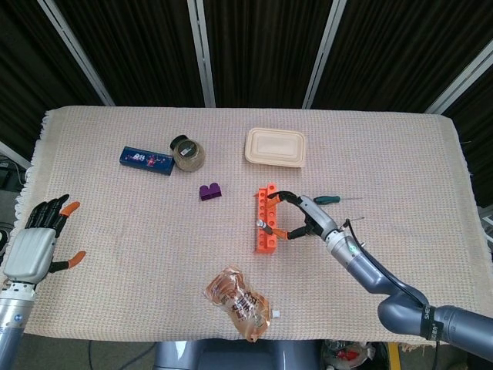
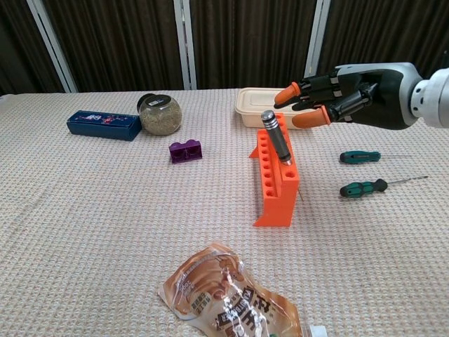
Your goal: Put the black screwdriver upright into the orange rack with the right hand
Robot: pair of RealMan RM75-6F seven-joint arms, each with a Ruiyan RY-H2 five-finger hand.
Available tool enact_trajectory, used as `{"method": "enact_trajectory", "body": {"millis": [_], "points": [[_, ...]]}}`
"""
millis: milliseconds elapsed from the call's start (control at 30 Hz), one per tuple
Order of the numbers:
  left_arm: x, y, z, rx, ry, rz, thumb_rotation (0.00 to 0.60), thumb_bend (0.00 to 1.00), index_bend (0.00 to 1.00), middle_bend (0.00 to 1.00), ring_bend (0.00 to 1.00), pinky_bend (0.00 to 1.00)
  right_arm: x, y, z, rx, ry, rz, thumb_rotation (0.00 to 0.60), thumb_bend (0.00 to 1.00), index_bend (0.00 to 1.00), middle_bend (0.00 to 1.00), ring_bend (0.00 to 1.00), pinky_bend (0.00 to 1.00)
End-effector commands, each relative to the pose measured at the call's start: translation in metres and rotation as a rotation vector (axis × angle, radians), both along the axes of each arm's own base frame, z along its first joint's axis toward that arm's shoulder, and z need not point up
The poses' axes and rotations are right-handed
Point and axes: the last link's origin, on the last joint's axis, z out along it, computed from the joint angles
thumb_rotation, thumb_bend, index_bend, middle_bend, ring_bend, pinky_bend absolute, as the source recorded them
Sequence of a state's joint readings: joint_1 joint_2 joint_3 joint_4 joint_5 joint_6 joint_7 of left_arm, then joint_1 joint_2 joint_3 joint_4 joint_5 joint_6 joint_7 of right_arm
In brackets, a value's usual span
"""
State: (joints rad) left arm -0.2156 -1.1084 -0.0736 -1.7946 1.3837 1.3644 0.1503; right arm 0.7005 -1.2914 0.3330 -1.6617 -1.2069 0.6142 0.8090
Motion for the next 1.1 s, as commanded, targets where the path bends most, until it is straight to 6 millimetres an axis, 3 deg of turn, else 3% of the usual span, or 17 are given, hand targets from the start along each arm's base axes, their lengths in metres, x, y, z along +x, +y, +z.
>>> {"method": "enact_trajectory", "body": {"millis": [33,300,333,367,533,633,767,1100], "points": [[0.001,-0.001,0.001,0.002,0.001,-0.002,0.6,0.19,0.11,0.0,0.0,0.0,-0.002,0.001,0.004,-0.009,-0.001,0.002,0.6,0.23,0.29,0.12,0.0,0.0],[0.002,-0.002,0.005,0.015,0.001,0.001,0.6,0.19,0.1,0.0,0.0,0.0,-0.014,0.008,0.036,-0.125,0.052,0.068,0.6,0.23,0.13,0.05,0.0,0.0],[0.0,-0.003,0.005,0.012,0.007,0.007,0.6,0.19,0.1,0.0,0.0,0.0,-0.031,0.009,0.056,-0.225,0.132,0.089,0.6,0.23,0.13,0.05,0.0,0.0],[0.0,-0.004,0.005,0.011,0.009,0.007,0.6,0.19,0.1,0.0,0.0,0.0,-0.039,0.015,0.063,-0.27,0.166,0.098,0.6,0.23,0.12,0.05,0.0,0.0],[-0.004,-0.008,0.004,0.005,0.021,0.014,0.6,0.19,0.1,0.0,0.0,0.0,-0.079,0.033,0.088,-0.523,0.446,0.106,0.6,0.23,0.13,0.05,0.0,0.0],[-0.007,-0.012,0.003,0.007,0.031,0.022,0.6,0.19,0.1,0.0,0.0,0.0,-0.11,0.058,0.101,-0.648,0.738,0.116,0.6,0.23,0.13,0.05,0.0,0.0],[-0.008,-0.018,0.0,0.007,0.018,0.026,0.6,0.19,0.11,0.0,0.0,0.0,-0.13,0.087,0.108,-0.758,0.97,0.089,0.6,0.23,0.12,0.03,0.0,0.0],[0.001,-0.03,-0.006,-0.065,-0.022,-0.003,0.6,0.19,0.11,0.0,0.0,0.0,-0.151,0.13,0.105,-0.77,1.03,0.043,0.6,0.23,0.11,0.0,0.0,0.0]]}}
